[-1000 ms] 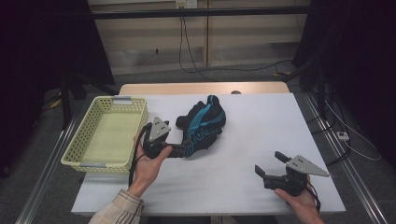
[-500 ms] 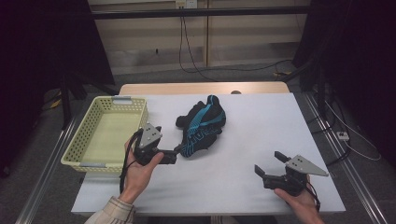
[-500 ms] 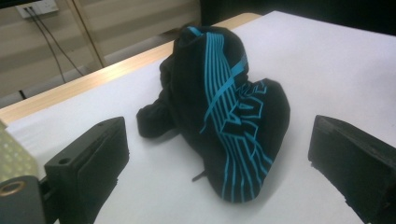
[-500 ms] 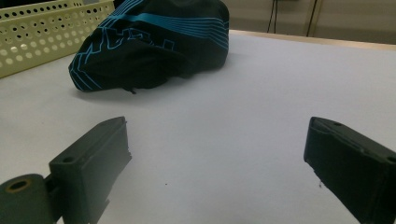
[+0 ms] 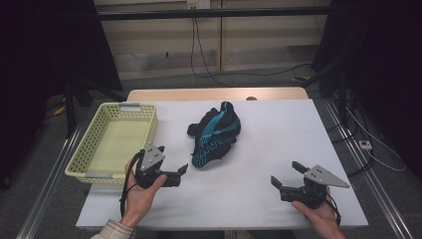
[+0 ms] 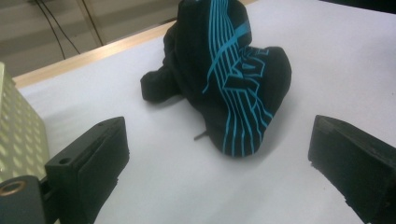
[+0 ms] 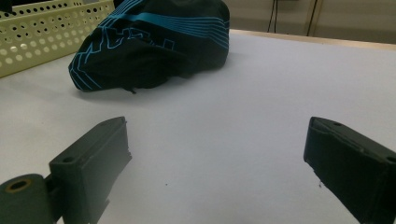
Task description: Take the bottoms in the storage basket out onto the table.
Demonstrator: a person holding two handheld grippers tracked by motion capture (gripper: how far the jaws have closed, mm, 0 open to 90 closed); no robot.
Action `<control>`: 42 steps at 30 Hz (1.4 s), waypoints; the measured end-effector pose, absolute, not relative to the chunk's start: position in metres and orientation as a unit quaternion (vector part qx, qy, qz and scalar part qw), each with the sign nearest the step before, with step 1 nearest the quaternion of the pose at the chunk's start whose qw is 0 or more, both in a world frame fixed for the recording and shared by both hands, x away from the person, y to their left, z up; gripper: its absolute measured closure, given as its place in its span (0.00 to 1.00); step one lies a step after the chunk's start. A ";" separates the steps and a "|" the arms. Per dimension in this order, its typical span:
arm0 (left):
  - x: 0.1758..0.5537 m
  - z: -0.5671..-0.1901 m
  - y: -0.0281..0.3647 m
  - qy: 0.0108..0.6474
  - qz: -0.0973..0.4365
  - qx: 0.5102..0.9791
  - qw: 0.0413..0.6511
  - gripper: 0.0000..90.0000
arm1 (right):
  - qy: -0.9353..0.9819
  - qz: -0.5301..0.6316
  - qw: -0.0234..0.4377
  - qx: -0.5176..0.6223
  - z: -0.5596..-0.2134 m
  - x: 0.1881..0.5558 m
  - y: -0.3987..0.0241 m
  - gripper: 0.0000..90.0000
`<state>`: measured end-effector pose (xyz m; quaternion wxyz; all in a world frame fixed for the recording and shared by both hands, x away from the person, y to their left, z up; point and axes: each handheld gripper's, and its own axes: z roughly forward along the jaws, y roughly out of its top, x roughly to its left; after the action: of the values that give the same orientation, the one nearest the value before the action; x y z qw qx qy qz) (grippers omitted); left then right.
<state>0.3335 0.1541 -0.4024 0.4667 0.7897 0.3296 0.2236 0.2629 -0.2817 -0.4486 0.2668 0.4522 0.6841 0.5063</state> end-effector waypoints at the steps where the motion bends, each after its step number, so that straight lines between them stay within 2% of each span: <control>1: 0.332 -0.404 0.155 0.329 0.223 0.791 0.465 0.06 | 0.684 0.506 0.267 0.452 -0.449 0.263 -0.282 0.07; 16: 0.318 -0.429 0.160 0.339 0.202 0.801 0.451 0.06 | 0.686 0.506 0.264 0.451 -0.449 0.264 -0.279 0.07; 22: 0.313 -0.437 0.161 0.346 0.210 0.792 0.458 0.06 | 0.687 0.505 0.264 0.450 -0.449 0.264 -0.279 0.07; 42: 0.314 -0.444 0.161 0.353 0.207 0.791 0.454 0.06 | 0.687 0.507 0.267 0.447 -0.448 0.263 -0.281 0.07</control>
<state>0.3137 0.1605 -0.4437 0.4545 0.7911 0.3531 0.2072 0.2625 -0.2809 -0.4479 0.2672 0.4471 0.6867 0.5071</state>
